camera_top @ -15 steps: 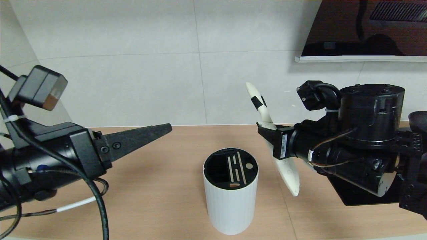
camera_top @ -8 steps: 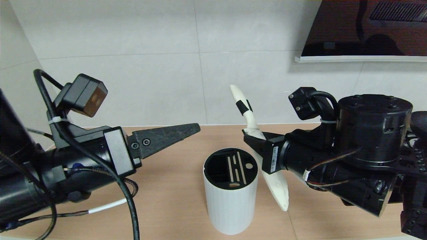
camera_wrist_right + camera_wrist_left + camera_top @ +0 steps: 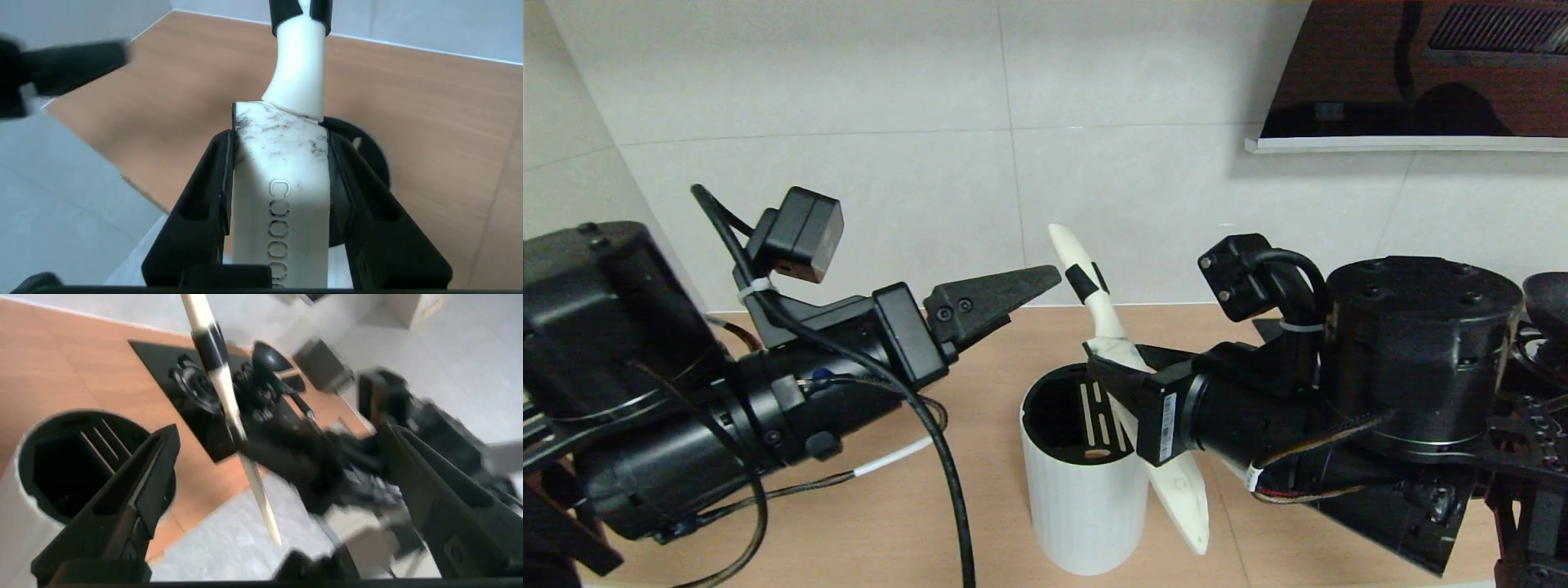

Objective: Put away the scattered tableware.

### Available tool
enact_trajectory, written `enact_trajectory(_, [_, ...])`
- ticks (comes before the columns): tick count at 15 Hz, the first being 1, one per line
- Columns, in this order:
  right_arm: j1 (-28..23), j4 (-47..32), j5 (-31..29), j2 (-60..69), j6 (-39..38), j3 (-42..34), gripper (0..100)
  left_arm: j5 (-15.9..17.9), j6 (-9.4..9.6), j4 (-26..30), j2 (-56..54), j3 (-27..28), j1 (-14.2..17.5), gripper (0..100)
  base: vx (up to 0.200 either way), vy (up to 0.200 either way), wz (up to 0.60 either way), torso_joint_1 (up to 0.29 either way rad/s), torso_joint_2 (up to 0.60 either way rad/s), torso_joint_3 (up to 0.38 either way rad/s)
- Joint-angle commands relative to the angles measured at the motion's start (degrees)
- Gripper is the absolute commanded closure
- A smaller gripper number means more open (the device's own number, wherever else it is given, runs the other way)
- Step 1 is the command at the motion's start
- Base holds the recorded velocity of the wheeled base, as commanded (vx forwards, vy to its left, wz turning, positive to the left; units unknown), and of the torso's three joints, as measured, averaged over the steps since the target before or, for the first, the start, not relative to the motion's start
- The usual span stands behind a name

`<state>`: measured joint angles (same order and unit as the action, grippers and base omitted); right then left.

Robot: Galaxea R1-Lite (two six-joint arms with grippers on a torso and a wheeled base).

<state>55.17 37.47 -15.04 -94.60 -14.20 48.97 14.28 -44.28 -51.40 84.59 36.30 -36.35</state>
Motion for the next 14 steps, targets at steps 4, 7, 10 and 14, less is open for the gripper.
enact_trajectory(4, [2.7, 0.0, 0.0, -0.1, 0.0, -0.9, 100, -1.3, -1.16, -2.1, 5.1, -0.1, -1.8, 0, 0.0, 0.0, 0.0, 0.0, 0.0, 0.0])
enact_trajectory(7, [4.0, 0.0, 1.2, -0.2, -0.1, -1.6, 100, -1.3, -4.15, -5.4, 7.0, 0.1, -1.8, 0, 0.0, 0.0, 0.0, 0.0, 0.0, 0.0])
enact_trajectory(10, [4.5, 0.0, 1.3, -0.1, -0.1, -1.8, 100, -1.4, -4.33, -5.8, 8.0, 0.1, -1.8, 0, 0.0, 0.0, 0.0, 0.0, 0.0, 0.0])
enact_trajectory(14, [4.9, 0.0, 1.3, -0.1, -0.1, -1.9, 100, -1.4, -4.68, -6.3, 9.6, 0.0, -1.8, 0, 0.0, 0.0, 0.0, 0.0, 0.0, 0.0])
